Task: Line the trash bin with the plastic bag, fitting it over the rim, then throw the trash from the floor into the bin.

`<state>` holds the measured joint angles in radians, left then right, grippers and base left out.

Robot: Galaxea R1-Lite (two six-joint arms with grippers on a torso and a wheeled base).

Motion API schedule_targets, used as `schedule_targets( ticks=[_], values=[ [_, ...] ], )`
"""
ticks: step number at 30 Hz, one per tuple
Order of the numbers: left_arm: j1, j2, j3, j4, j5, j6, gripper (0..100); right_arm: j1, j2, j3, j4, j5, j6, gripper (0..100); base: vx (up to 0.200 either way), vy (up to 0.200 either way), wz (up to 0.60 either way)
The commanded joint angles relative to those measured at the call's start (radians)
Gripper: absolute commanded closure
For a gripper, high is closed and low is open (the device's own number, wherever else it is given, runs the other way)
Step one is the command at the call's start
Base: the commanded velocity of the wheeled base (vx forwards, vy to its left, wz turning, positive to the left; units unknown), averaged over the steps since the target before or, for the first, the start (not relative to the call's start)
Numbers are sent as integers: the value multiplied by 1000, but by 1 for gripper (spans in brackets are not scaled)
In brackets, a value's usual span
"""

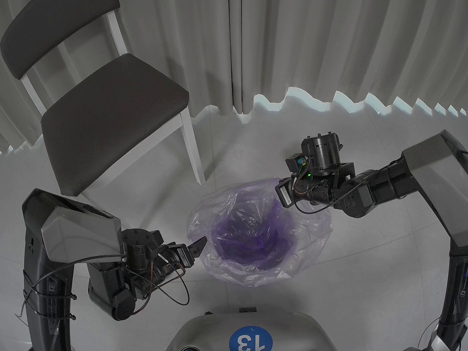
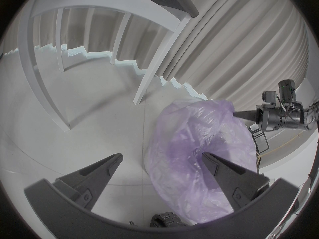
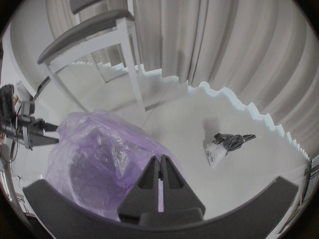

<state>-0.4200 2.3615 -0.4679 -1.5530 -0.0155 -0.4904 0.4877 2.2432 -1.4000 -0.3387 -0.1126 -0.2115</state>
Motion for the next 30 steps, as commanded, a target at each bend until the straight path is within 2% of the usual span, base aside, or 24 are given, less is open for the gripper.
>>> schedule_targets(
  ticks=[1, 11, 12, 21, 28, 30],
  values=[
    [0, -1, 0, -18, 0, 0, 0, 0, 10, -34, -20, -29, 4, 100, 0, 0, 0],
    [0, -1, -2, -18, 0, 0, 0, 11, 53, -47, -52, -47, 9, 100, 0, 0, 0],
    [0, -1, -2, -18, 0, 0, 0, 11, 58, -48, -54, -52, 9, 0, 0, 0, 0],
    [3, -24, -3, -18, 0, -2, 0, 8, 30, -30, -103, -62, 15, 0, 0, 0, 0],
    [-8, -79, -11, -18, 0, 1, 0, 3, -57, 79, -111, -59, 60, 0, 0, 0, 0],
    [-34, -93, -12, -18, 2, 4, 0, 3, -96, 151, -109, -59, 86, 0, 0, 0, 0]
  ],
)
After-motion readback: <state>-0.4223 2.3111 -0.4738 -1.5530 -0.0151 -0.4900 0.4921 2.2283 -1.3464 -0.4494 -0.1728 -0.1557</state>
